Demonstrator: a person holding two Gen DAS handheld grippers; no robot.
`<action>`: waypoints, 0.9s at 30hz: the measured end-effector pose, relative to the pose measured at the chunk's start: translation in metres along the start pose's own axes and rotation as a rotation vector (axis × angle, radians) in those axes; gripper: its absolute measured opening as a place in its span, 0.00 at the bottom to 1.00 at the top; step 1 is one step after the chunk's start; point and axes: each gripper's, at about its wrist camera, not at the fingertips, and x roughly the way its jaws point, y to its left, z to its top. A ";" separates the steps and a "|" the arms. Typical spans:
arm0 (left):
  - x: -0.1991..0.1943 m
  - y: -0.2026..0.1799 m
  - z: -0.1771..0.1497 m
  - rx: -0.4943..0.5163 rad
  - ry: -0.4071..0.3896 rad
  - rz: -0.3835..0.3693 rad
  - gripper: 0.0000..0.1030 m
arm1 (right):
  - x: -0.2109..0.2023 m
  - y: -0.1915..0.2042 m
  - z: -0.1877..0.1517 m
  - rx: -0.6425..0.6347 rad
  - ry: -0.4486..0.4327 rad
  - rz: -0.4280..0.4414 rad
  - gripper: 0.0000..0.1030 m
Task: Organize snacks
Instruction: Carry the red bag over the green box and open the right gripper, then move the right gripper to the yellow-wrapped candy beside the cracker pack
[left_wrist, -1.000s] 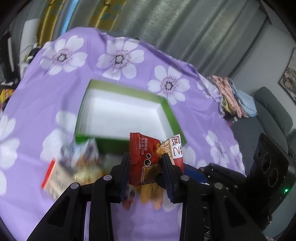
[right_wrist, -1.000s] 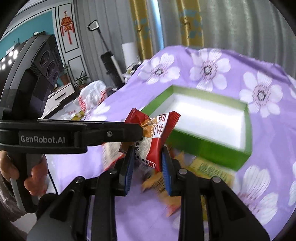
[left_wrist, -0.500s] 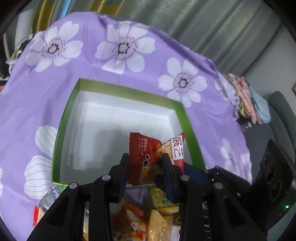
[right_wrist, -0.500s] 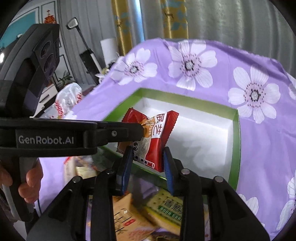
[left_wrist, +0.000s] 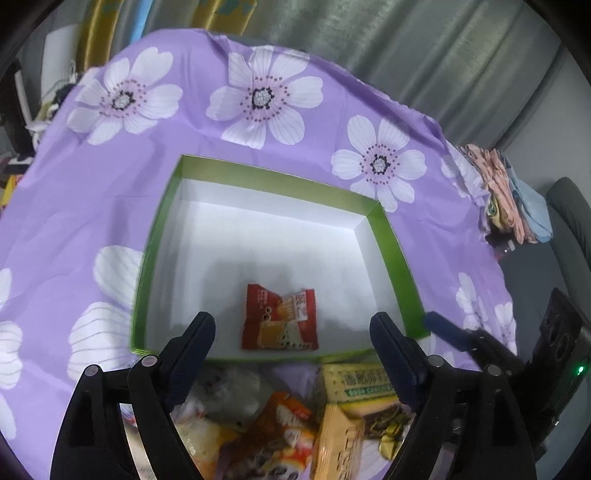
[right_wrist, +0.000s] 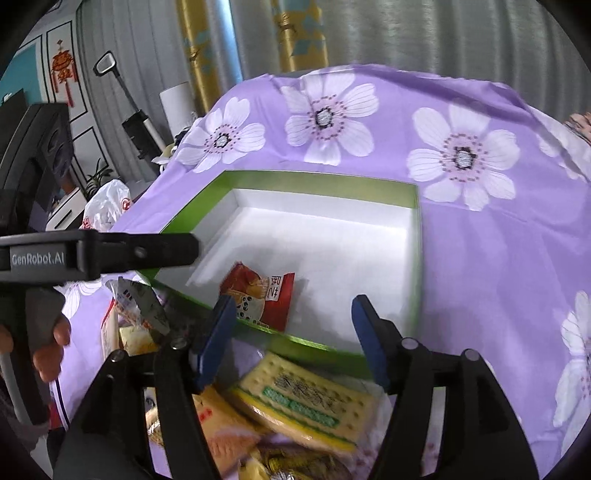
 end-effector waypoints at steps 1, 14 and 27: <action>-0.005 0.000 -0.002 0.000 -0.005 0.000 0.83 | -0.006 -0.002 -0.003 0.003 -0.022 -0.003 0.66; -0.050 -0.016 -0.056 0.036 -0.015 0.037 0.84 | -0.070 -0.006 -0.051 0.068 -0.048 0.012 0.71; -0.061 -0.071 -0.099 0.218 -0.042 0.121 0.84 | -0.085 0.006 -0.092 0.046 0.006 0.027 0.71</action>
